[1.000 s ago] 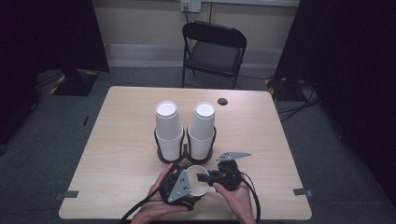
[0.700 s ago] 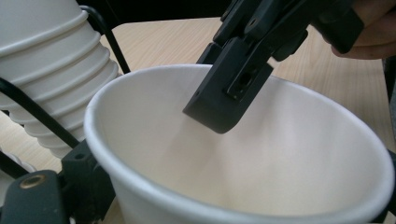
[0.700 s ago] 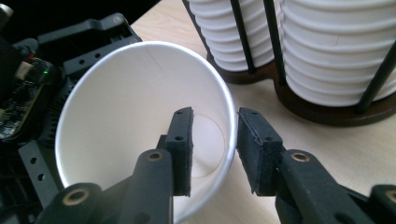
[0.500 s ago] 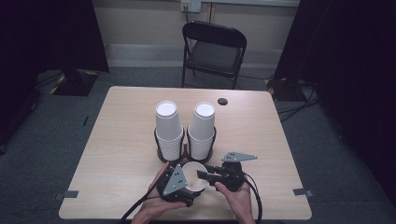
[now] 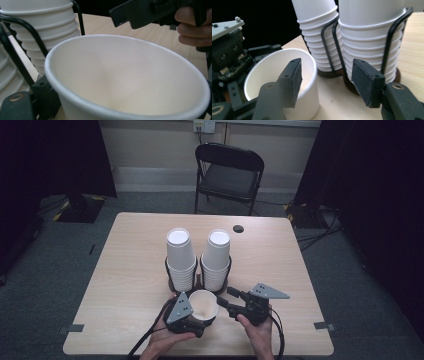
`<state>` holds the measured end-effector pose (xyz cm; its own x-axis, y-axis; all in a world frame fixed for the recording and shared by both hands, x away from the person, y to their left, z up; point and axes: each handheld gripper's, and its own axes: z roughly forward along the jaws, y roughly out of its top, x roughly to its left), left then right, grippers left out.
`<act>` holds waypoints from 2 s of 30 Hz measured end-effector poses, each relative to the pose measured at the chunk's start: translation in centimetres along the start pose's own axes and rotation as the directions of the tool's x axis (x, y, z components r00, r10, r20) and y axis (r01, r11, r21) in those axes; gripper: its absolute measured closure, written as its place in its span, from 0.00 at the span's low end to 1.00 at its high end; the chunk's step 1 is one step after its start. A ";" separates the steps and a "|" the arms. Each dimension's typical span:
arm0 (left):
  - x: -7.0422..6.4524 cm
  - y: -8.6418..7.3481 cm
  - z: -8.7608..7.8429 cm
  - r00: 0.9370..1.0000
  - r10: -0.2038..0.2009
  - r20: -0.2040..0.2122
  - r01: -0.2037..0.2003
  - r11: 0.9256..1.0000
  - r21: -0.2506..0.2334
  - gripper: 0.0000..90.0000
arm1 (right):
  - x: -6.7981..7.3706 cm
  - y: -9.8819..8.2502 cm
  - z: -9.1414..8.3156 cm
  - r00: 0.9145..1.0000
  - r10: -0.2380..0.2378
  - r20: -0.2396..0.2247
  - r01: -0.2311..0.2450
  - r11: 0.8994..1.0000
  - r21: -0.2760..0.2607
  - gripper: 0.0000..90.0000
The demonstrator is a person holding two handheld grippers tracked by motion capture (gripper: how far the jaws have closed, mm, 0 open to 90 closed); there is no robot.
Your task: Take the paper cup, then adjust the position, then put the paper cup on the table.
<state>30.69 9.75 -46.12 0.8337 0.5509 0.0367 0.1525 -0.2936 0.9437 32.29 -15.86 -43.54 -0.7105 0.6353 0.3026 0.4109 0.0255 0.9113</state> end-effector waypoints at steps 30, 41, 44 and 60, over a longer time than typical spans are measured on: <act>5.3 -1.4 -6.3 0.968 -0.172 -0.182 0.153 0.982 -0.112 0.11 | -5.8 -4.1 -3.7 0.929 0.048 0.366 -0.009 0.994 -0.109 0.16; 8.4 -1.9 -7.8 0.934 -0.242 -0.261 0.207 0.966 -0.155 0.11 | -6.1 -4.9 -3.4 0.909 -0.001 0.417 0.048 0.994 -0.102 0.15; 9.4 -1.9 -7.9 0.924 -0.249 -0.292 0.208 0.964 -0.164 0.11 | -6.1 -5.3 -3.3 0.906 -0.001 0.423 0.048 0.994 -0.101 0.15; 13.2 -1.6 -7.9 0.887 -0.257 -0.383 0.198 0.962 -0.186 0.10 | -6.1 -5.6 -3.7 0.914 -0.009 0.406 0.058 0.992 -0.108 0.15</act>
<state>37.31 23.68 -44.53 0.4970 0.8637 -0.0839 0.2136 -0.0281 0.9765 32.23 -22.76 -49.47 -0.4209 0.8938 0.1548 0.3047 -0.0215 0.9522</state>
